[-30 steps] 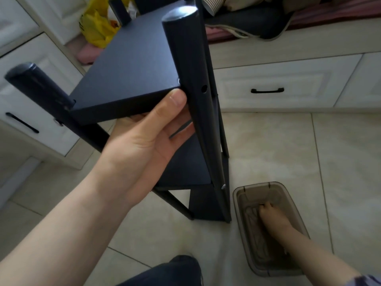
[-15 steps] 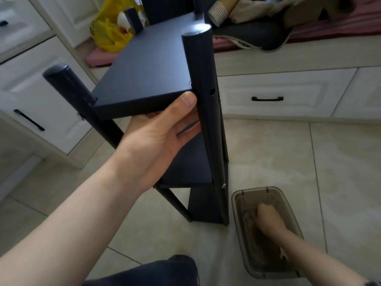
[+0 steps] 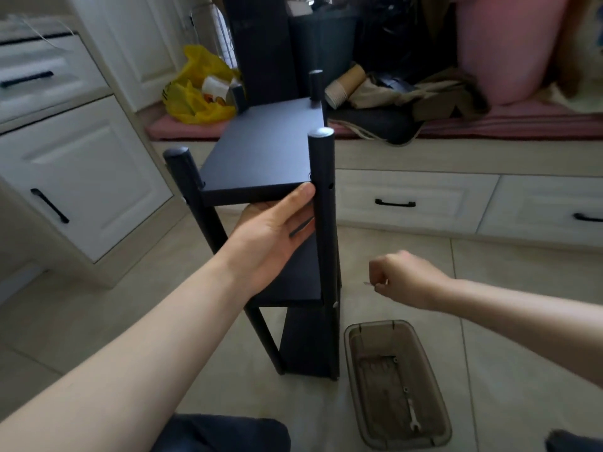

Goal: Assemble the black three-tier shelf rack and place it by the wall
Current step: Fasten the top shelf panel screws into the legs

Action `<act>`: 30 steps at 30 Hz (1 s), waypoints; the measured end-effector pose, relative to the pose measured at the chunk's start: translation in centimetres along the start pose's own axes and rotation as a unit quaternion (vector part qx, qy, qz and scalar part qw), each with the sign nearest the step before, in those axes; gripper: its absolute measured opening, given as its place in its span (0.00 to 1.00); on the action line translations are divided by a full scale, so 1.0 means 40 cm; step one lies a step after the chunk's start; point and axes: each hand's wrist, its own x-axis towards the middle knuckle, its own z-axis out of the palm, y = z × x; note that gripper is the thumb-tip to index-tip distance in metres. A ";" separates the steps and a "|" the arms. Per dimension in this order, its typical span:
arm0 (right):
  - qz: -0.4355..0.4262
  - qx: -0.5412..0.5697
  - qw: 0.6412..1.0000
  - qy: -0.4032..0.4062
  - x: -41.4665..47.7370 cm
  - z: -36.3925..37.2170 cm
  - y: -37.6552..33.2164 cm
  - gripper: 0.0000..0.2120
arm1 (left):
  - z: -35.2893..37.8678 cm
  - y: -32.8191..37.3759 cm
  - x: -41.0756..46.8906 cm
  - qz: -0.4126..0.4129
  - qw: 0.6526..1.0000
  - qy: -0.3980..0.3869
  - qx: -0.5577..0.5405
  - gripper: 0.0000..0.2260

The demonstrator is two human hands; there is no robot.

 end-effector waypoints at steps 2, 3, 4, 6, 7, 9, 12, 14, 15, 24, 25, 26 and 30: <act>-0.019 0.031 0.999 0.024 -0.031 -0.085 -0.020 0.03 | 0.007 0.002 -0.004 -0.006 1.000 0.007 -0.001 0.17; -0.030 0.057 0.997 0.038 -0.049 -0.122 -0.032 0.05 | 0.010 0.004 -0.006 -0.008 1.000 0.010 0.001 0.16; -0.040 0.086 0.994 0.053 -0.069 -0.155 -0.046 0.08 | 0.012 0.007 -0.009 -0.010 1.000 0.010 0.003 0.15; -0.059 0.145 0.983 0.094 -0.109 -0.206 -0.077 0.12 | 0.017 0.012 -0.013 -0.013 1.000 0.008 0.010 0.14; -0.071 0.171 0.975 0.120 -0.130 -0.224 -0.092 0.13 | 0.018 0.014 -0.015 -0.013 1.000 0.010 0.011 0.14; -0.093 0.220 0.956 0.171 -0.163 -0.250 -0.121 0.12 | 0.019 0.016 -0.017 -0.009 1.000 0.019 0.010 0.14; -0.115 0.267 0.931 0.220 -0.179 -0.274 -0.156 0.11 | 0.020 0.017 -0.018 -0.002 0.999 0.035 -0.006 0.17; -0.122 0.278 0.922 0.241 -0.175 -0.286 -0.172 0.09 | 0.020 0.019 -0.018 -0.006 0.999 0.045 -0.011 0.21; -0.123 0.284 0.918 0.249 -0.173 -0.291 -0.178 0.08 | 0.020 0.019 -0.018 -0.008 0.999 0.048 -0.010 0.23; -0.130 0.303 0.904 0.271 -0.158 -0.305 -0.200 0.07 | 0.019 0.022 -0.017 0.000 0.999 0.045 -0.011 0.29; -0.130 0.305 0.904 0.270 -0.158 -0.304 -0.201 0.07 | 0.018 0.021 -0.016 0.003 0.999 0.043 -0.008 0.29; -0.129 0.308 0.904 0.268 -0.157 -0.302 -0.202 0.06 | 0.017 0.021 -0.015 0.006 0.999 0.041 -0.004 0.29; -0.124 0.312 0.903 0.266 -0.155 -0.296 -0.203 0.06 | 0.008 0.020 -0.012 0.012 0.999 0.031 -0.008 0.26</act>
